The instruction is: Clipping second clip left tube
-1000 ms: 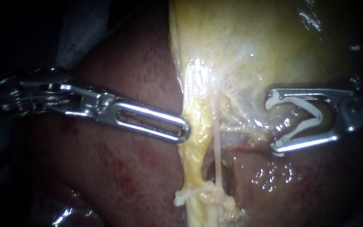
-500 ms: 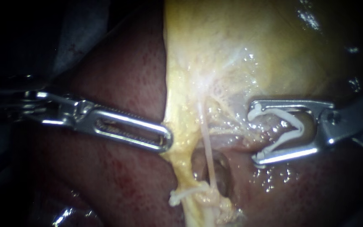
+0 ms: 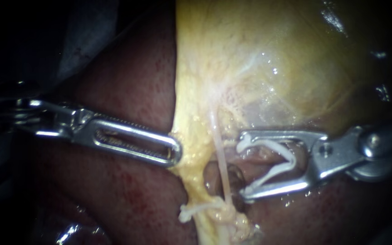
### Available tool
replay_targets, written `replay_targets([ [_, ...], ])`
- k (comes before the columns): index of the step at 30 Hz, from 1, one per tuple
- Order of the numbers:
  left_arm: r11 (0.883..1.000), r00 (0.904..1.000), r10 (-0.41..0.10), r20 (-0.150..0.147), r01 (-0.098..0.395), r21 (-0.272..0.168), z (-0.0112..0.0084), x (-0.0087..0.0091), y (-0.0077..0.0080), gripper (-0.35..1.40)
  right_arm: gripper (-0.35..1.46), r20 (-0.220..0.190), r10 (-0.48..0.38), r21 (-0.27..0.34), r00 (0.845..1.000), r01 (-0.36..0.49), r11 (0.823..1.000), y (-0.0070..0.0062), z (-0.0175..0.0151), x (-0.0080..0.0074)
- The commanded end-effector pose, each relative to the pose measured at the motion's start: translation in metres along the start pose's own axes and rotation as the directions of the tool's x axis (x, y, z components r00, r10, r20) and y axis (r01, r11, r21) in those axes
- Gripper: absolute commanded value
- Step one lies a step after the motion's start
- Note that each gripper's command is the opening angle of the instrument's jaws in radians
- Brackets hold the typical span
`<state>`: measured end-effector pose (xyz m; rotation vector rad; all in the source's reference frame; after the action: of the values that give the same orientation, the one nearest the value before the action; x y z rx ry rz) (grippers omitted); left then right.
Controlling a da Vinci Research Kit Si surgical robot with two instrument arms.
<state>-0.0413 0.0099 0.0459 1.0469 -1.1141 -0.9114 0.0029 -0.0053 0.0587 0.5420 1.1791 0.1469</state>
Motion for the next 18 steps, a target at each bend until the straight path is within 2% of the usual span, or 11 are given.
replay_targets([
  [1,1.000,1.0000,0.000,-0.001,0.000,0.000,0.0000,0.0000,0.0001,-0.35,0.59,0.003,0.003,0.006,1.000,-0.003,1.000,-0.0001,0.0007,-0.0006],
  [5,1.000,1.0000,0.000,-0.001,0.000,0.000,0.0000,0.0000,0.0001,-0.35,0.59,0.023,0.017,0.020,1.000,-0.017,1.000,-0.0003,0.0025,-0.0024],
  [10,1.000,1.0000,0.000,-0.001,0.000,0.000,0.0000,0.0000,0.0001,-0.35,0.59,0.046,0.025,0.021,0.999,-0.026,0.999,0.0000,0.0032,-0.0040],
  [18,1.000,1.0000,0.000,0.000,0.000,0.000,0.0000,0.0001,0.0000,-0.35,0.59,0.052,0.028,0.018,0.998,-0.029,0.999,0.0004,0.0036,-0.0047],
])
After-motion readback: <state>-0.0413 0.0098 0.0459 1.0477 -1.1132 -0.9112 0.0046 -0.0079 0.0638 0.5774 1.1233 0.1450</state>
